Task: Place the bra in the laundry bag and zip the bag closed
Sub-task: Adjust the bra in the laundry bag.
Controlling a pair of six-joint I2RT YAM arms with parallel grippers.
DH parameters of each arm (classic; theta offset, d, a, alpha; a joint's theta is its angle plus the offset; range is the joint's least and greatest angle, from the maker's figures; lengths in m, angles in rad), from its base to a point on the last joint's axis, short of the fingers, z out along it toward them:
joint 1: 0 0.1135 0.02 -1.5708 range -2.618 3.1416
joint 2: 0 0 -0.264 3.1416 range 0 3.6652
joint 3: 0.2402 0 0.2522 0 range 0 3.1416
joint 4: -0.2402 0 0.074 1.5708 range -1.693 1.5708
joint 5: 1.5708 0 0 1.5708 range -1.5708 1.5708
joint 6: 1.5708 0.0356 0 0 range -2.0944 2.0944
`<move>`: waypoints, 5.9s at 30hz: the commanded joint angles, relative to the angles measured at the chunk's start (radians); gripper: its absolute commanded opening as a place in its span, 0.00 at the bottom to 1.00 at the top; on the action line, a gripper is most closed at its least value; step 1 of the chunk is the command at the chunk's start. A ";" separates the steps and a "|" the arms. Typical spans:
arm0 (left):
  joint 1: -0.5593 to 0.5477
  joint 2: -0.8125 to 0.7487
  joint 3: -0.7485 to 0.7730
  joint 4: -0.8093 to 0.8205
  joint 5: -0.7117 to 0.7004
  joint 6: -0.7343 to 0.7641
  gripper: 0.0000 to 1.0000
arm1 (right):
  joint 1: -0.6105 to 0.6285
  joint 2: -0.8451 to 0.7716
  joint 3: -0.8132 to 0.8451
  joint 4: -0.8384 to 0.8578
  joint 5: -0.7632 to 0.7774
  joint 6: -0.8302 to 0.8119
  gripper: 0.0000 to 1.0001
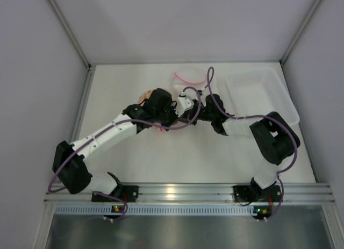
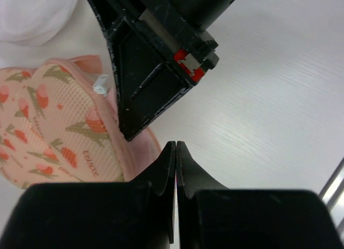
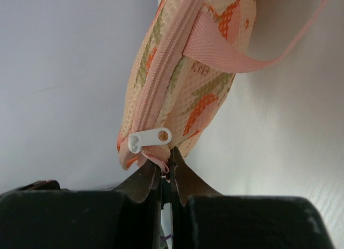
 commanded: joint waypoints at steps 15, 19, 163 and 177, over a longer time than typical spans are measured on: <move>0.017 -0.048 0.069 0.000 -0.124 0.059 0.63 | 0.007 -0.039 0.011 0.066 -0.011 0.039 0.00; -0.003 -0.043 0.047 -0.003 -0.134 0.085 0.64 | 0.010 -0.047 0.009 0.061 -0.016 0.039 0.00; 0.050 0.011 0.139 -0.010 -0.288 -0.320 0.83 | 0.030 -0.180 0.012 0.080 -0.208 -0.232 0.00; 0.053 0.063 0.117 -0.012 -0.416 -0.283 0.85 | 0.034 -0.205 0.005 0.098 -0.231 -0.226 0.00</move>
